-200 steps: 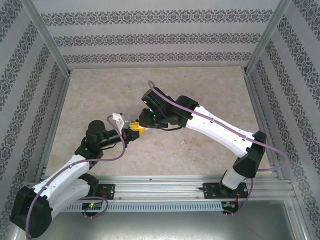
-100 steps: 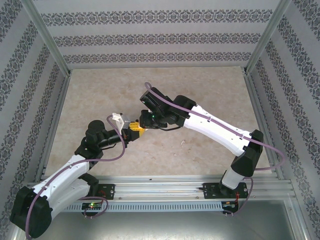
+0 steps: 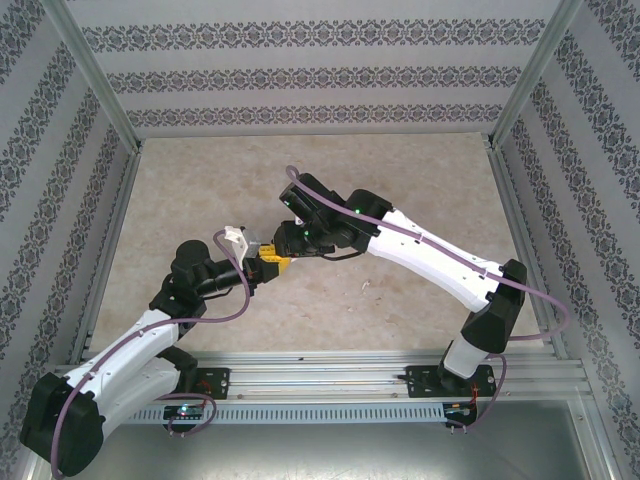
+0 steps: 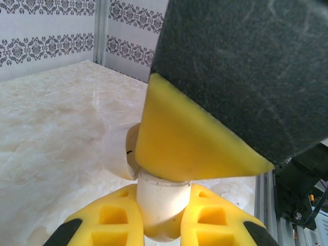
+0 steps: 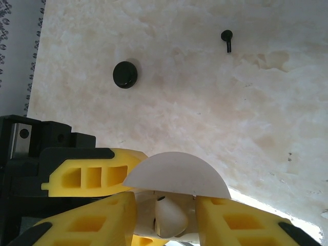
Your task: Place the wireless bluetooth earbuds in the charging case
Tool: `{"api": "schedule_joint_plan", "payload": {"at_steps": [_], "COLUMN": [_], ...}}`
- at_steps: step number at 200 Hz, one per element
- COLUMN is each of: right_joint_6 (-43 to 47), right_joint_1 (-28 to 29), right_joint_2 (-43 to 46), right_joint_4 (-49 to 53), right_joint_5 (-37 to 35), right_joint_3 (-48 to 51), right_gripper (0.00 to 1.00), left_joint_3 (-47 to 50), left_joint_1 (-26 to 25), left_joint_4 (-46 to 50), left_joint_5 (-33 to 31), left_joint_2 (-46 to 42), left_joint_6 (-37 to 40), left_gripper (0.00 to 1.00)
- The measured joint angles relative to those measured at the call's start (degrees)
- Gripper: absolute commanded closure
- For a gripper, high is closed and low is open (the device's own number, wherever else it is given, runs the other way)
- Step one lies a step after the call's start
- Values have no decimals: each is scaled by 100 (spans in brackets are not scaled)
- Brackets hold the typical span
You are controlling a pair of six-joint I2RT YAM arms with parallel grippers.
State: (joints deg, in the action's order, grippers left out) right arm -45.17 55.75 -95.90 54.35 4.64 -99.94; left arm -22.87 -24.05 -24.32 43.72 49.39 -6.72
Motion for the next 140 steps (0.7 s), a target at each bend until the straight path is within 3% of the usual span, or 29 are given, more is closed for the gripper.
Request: {"api": "schedule_joint_plan", "payload": {"at_steps": [140], "right_joint_6": [138], "right_joint_1": [79], "right_joint_2": [-404], "right_joint_4": [505], "right_joint_5": [-4], "right_joint_3": [-721], "right_gripper": [57], "left_joint_3": [2], "left_joint_1": [4], "left_joint_4": [-63], "left_joint_5": [-17], "left_joint_2": [15], "left_joint_6": [-17], "left_gripper": [100]}}
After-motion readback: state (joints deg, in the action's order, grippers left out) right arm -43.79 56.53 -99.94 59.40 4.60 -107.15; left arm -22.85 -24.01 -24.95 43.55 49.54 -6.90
